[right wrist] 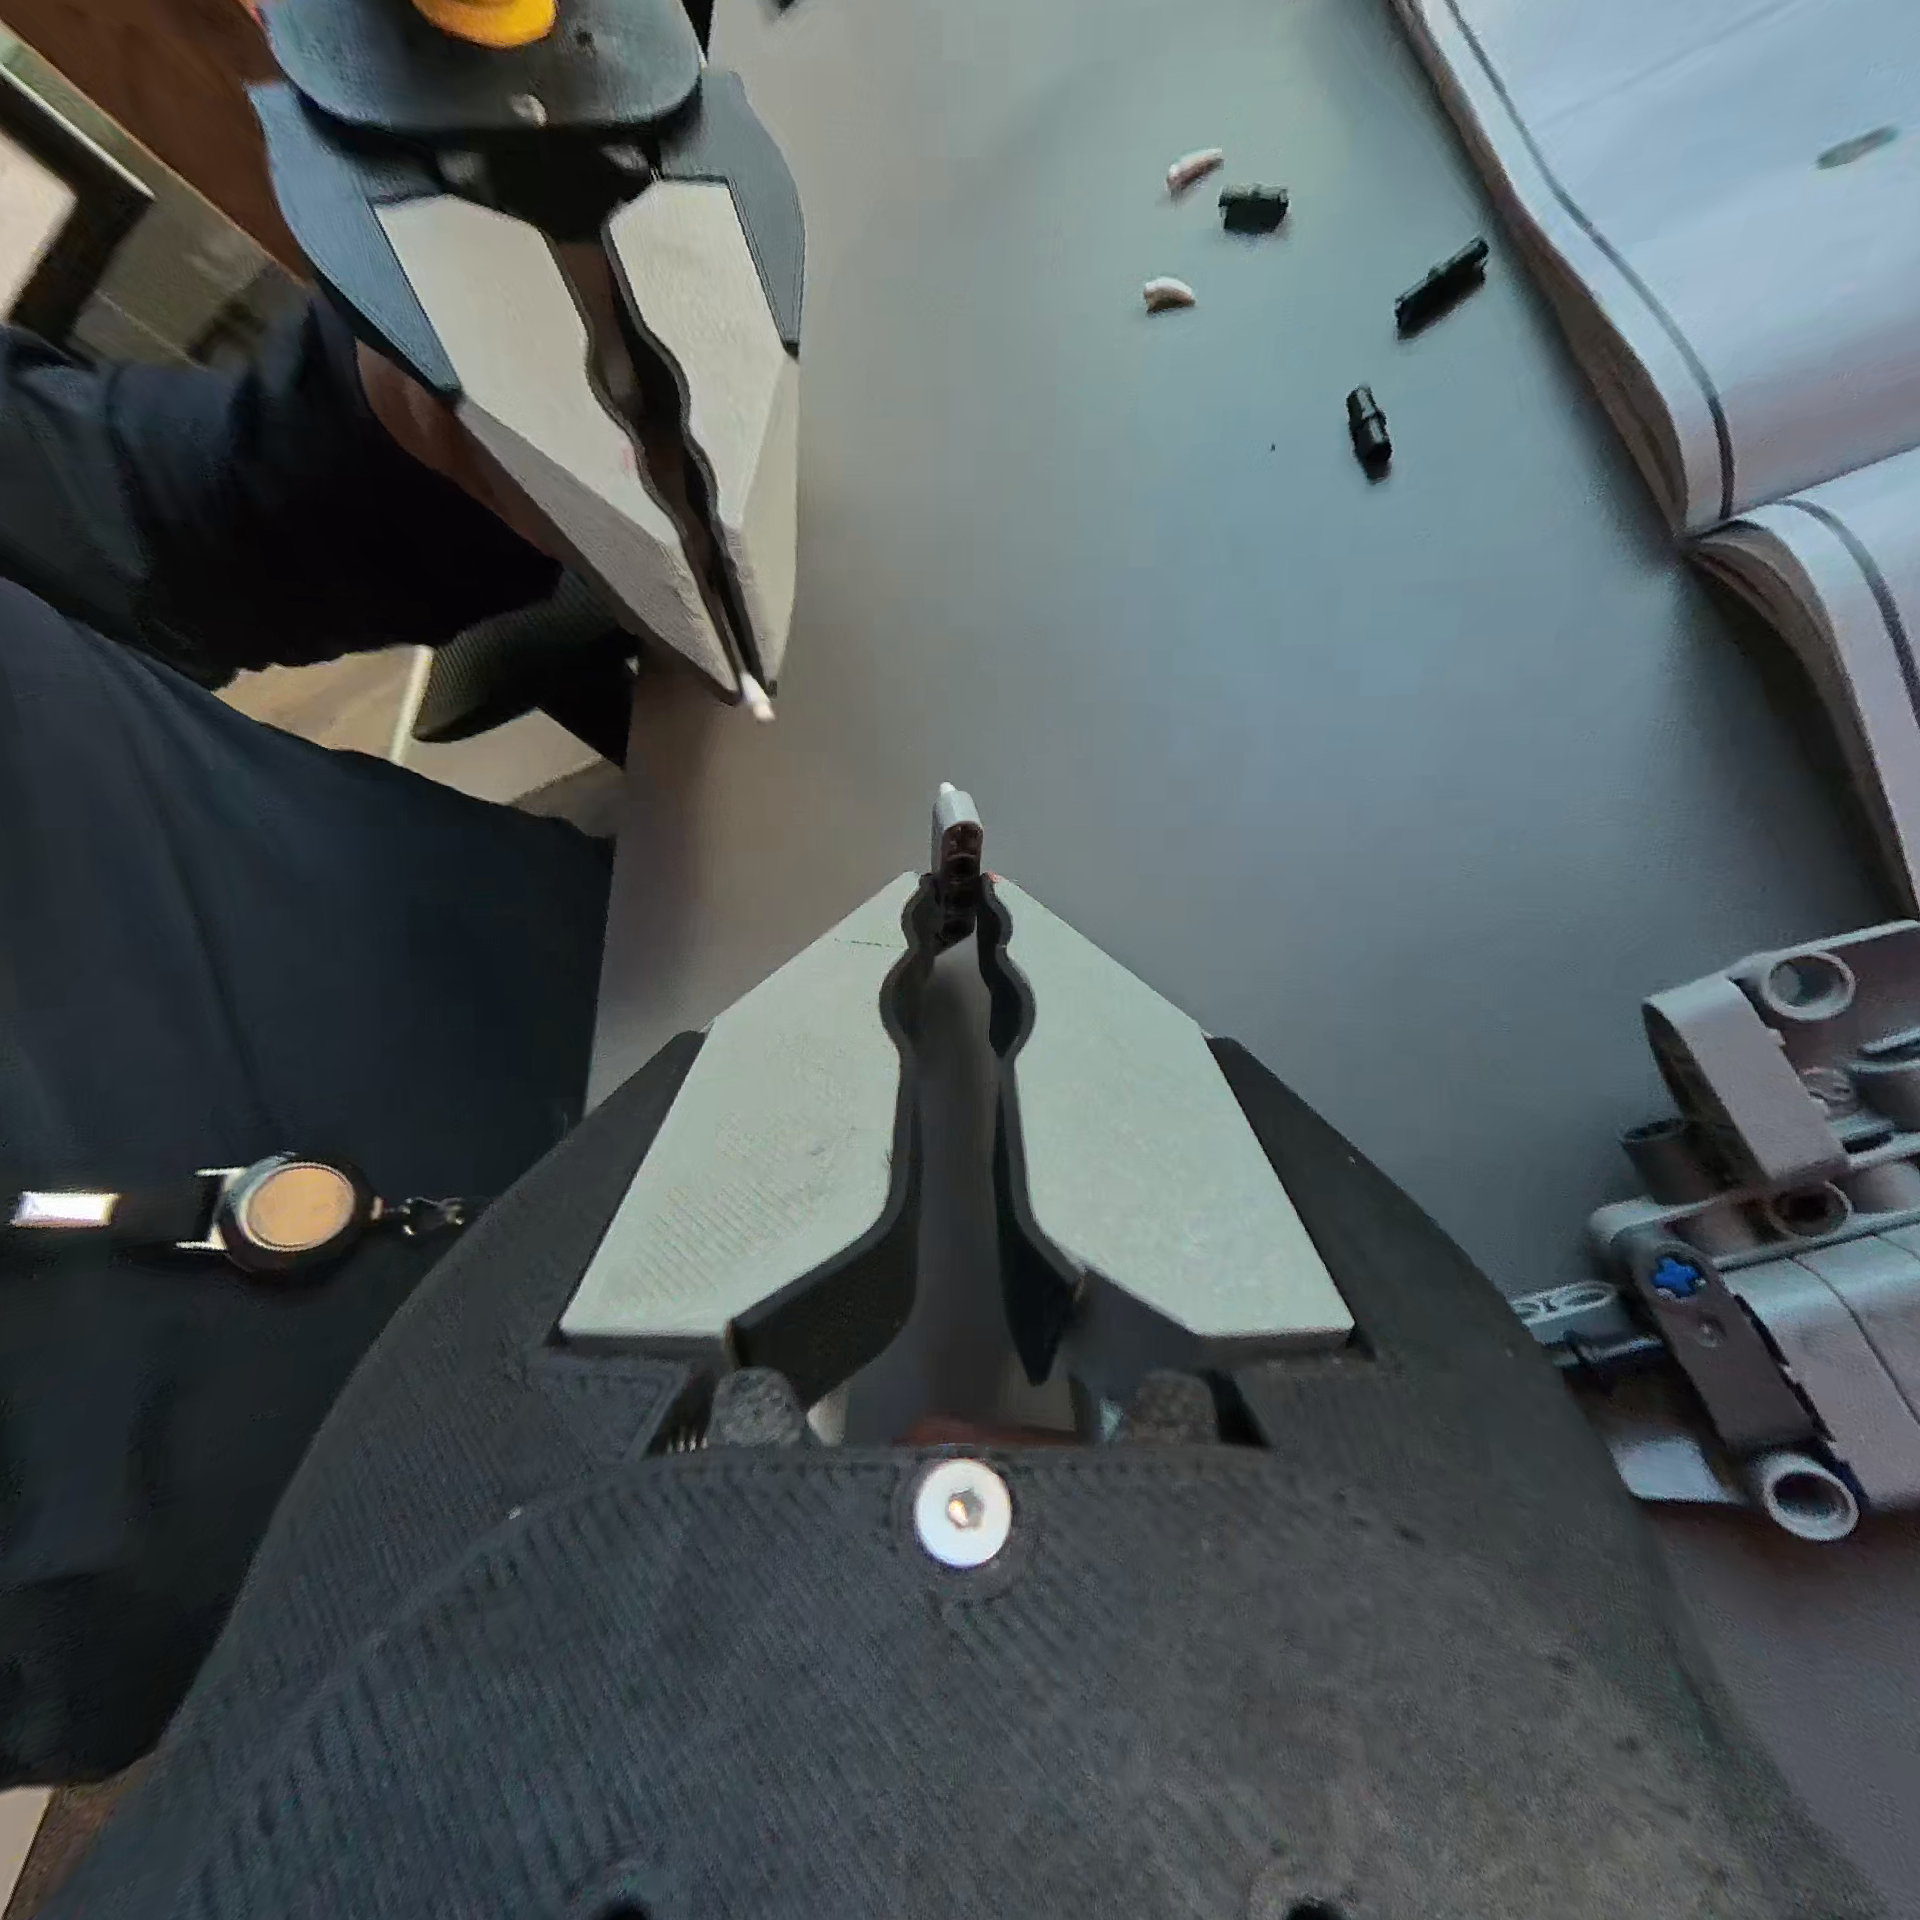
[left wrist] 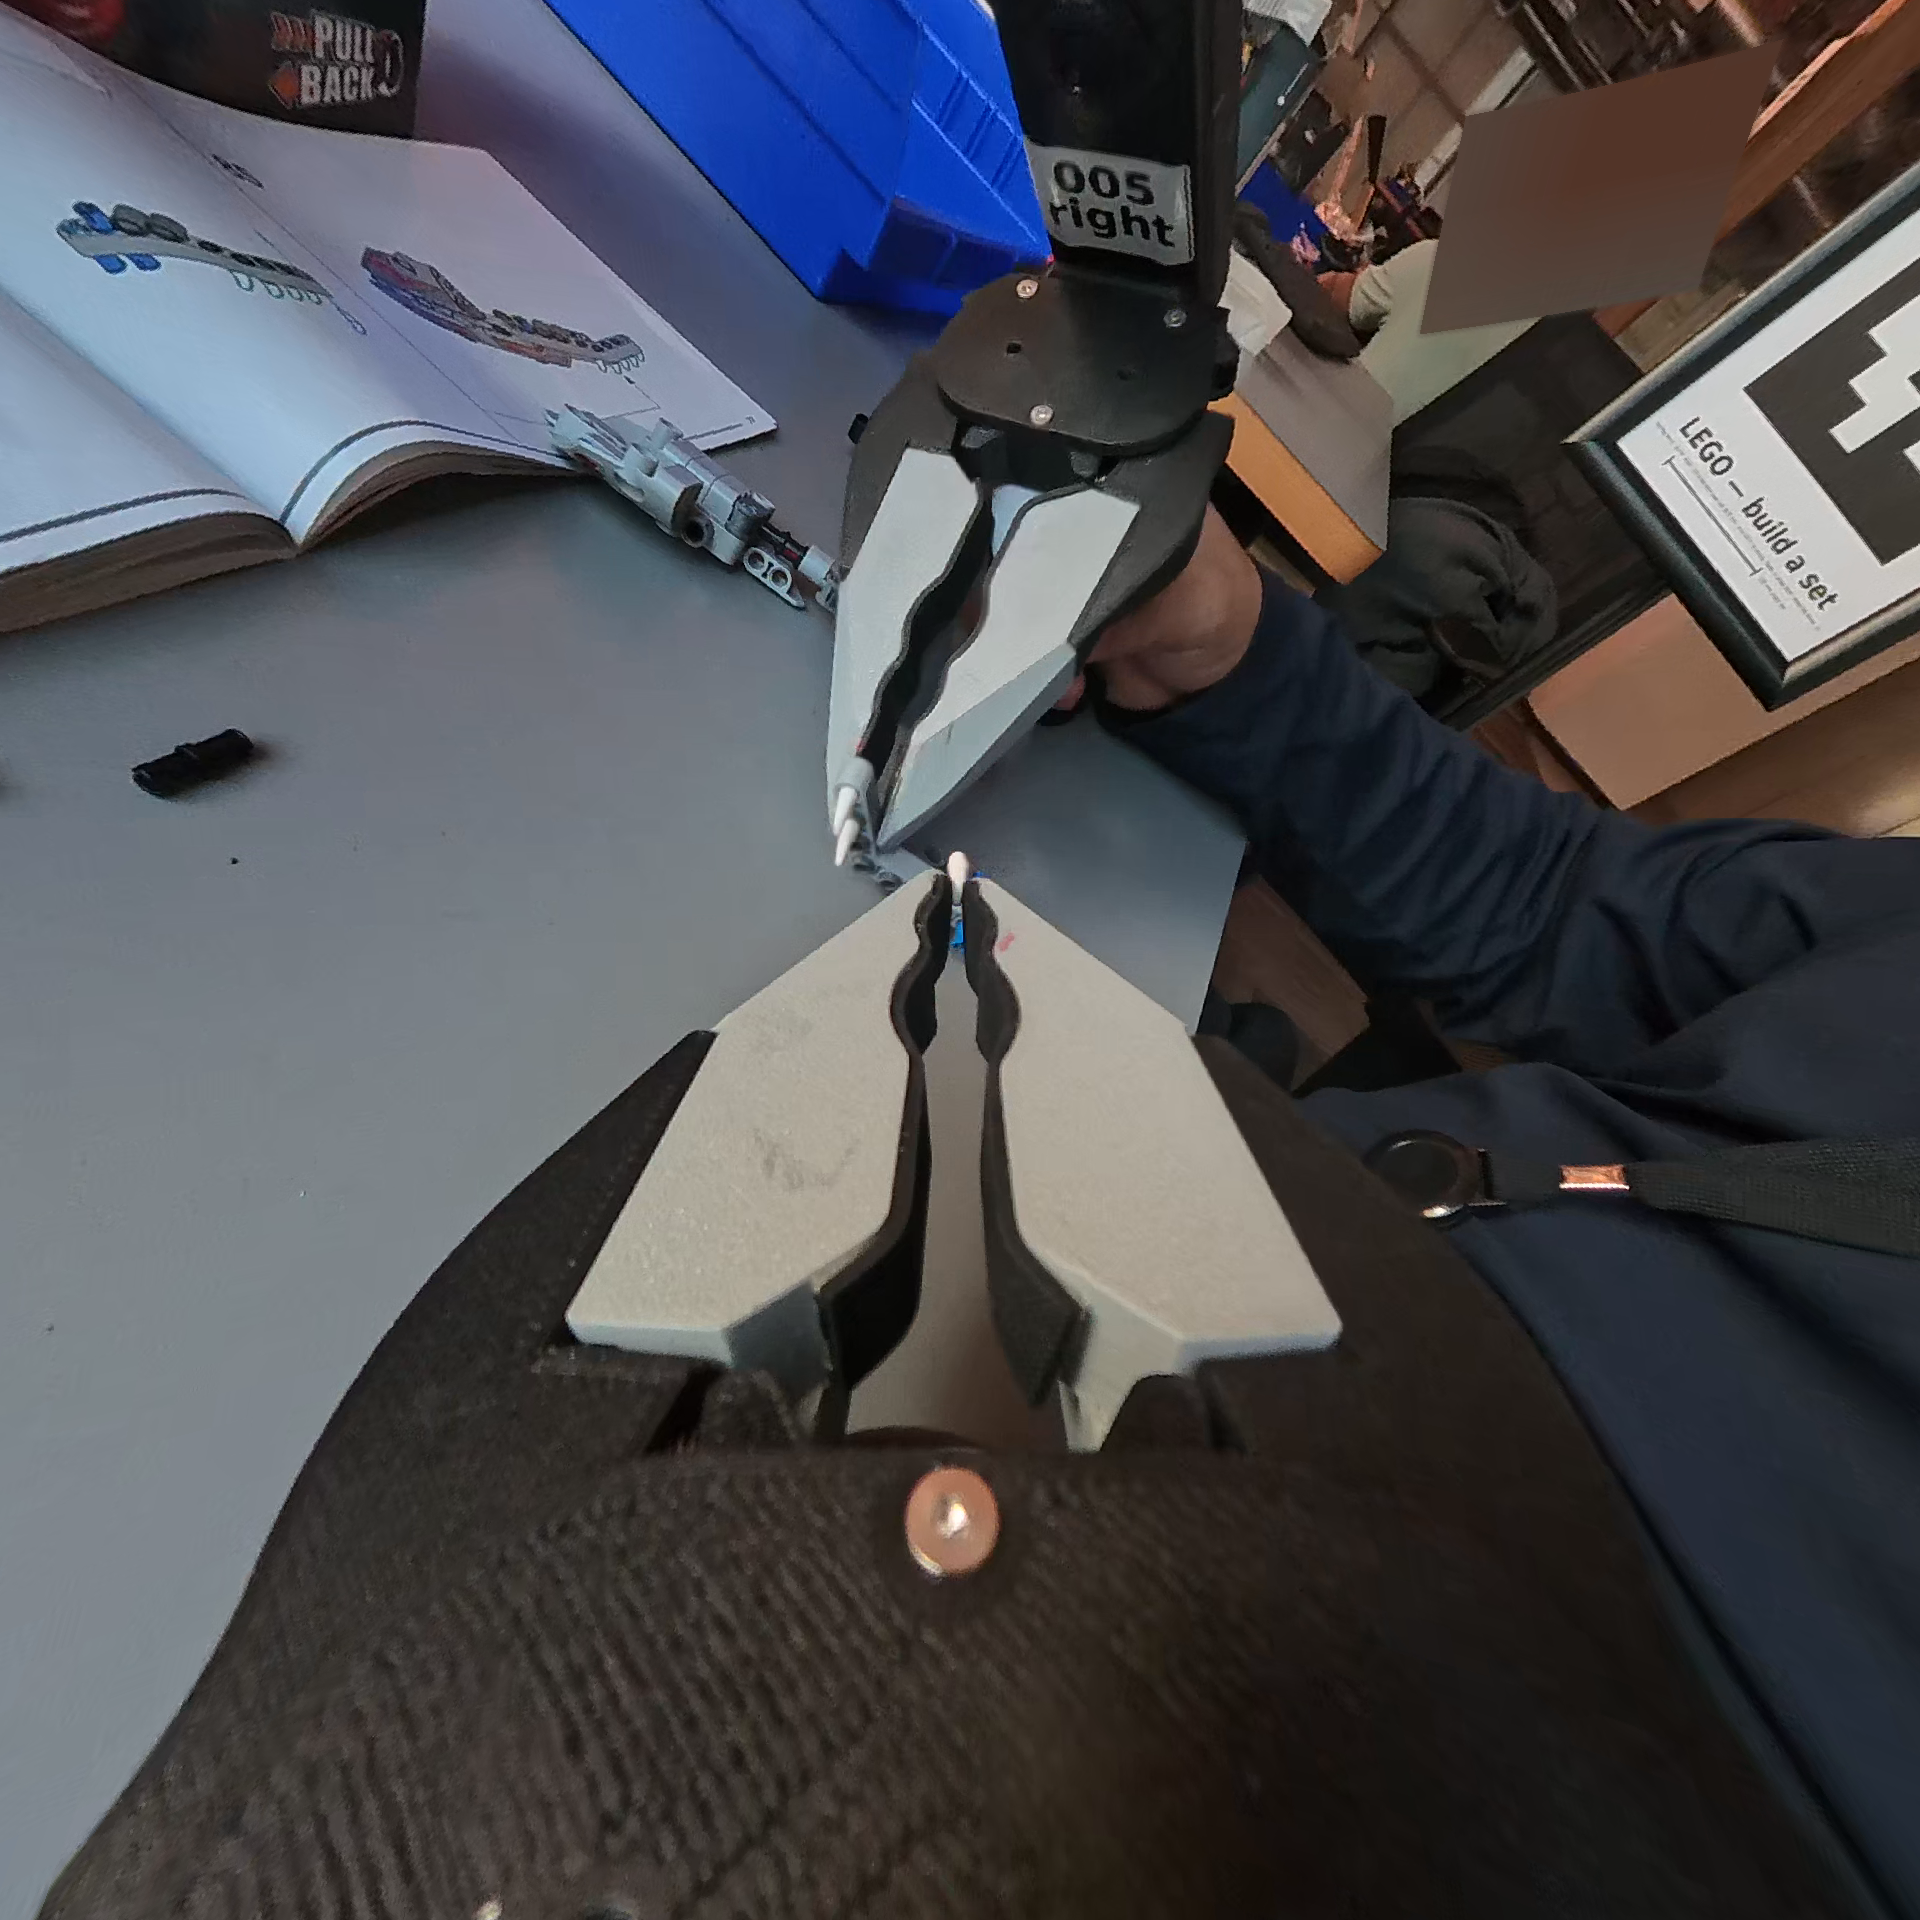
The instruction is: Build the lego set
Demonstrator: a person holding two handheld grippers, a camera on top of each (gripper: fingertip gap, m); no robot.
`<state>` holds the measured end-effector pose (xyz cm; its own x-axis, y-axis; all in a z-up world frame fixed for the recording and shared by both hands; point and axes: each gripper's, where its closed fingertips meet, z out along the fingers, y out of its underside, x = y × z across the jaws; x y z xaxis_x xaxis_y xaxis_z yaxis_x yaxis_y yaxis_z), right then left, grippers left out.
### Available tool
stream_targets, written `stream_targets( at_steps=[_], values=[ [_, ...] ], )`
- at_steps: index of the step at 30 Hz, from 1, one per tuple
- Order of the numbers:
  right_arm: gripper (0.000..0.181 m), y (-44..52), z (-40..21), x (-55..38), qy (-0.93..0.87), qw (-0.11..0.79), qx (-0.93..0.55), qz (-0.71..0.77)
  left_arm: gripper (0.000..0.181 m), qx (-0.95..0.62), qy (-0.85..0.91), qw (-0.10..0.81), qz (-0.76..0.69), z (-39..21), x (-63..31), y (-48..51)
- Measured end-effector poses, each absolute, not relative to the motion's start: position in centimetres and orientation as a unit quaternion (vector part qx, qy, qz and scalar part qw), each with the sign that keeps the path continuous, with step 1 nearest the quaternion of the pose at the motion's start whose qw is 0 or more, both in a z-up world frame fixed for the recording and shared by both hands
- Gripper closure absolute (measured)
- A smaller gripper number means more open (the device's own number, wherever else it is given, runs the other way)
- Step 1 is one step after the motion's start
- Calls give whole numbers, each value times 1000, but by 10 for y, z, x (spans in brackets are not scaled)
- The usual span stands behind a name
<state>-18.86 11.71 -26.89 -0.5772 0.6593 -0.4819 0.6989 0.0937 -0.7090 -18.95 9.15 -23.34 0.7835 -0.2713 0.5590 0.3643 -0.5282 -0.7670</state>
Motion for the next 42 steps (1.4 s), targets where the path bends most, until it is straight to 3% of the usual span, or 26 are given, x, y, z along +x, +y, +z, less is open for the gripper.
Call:
stream_targets(
  at_steps=[5,12,42],
  values=[
    [177,111,-231,-189,653,46,444,-612,181,-804,-35,505,-312,-229,-192,94],
    [177,108,-215,-192,623,27,435,-650,181,-767,-79,536,-343,-217,-194,103],
    [177,105,-213,-190,631,19,421,-651,181,-747,-83,552,-361,-210,-188,105]
  ],
)
